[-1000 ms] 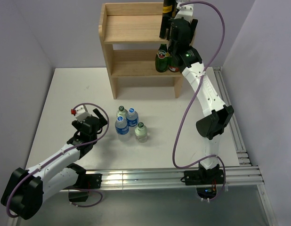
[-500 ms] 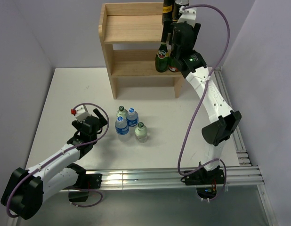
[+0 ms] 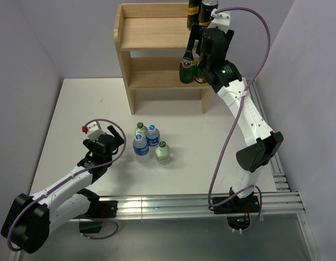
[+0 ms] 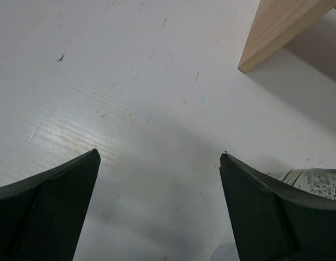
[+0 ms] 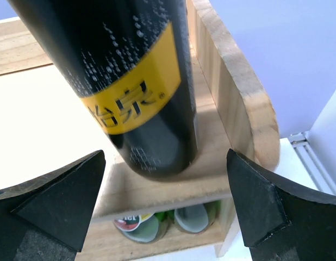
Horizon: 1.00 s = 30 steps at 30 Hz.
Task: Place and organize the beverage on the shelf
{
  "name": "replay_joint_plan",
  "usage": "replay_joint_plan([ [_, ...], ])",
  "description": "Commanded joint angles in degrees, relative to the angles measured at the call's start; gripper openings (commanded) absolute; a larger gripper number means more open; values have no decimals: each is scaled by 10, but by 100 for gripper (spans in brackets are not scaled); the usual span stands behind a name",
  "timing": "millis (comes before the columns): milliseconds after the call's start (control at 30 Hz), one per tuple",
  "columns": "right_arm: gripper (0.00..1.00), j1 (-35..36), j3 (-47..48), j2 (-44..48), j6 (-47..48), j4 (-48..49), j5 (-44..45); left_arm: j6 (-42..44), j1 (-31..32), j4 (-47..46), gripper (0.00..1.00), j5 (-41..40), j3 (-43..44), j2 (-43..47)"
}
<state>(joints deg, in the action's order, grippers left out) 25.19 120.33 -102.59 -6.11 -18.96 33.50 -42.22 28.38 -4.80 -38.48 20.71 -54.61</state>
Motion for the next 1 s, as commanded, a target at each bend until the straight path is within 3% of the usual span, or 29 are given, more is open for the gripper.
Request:
replay_joint_plan([
  [0,100,10,-31,42,-37,-42,14,0,4,1,99,-12,24,0],
  [533,100,115,-194,194,-38,-27,84,5,4,0,99,-18,18,16],
  [800,100,208,-435,373,-129,-24,101,6,8,69,99,30,43,102],
  [967,100,254,-533,413,-193,-56,125,-11,32,120,99,73,64,187],
])
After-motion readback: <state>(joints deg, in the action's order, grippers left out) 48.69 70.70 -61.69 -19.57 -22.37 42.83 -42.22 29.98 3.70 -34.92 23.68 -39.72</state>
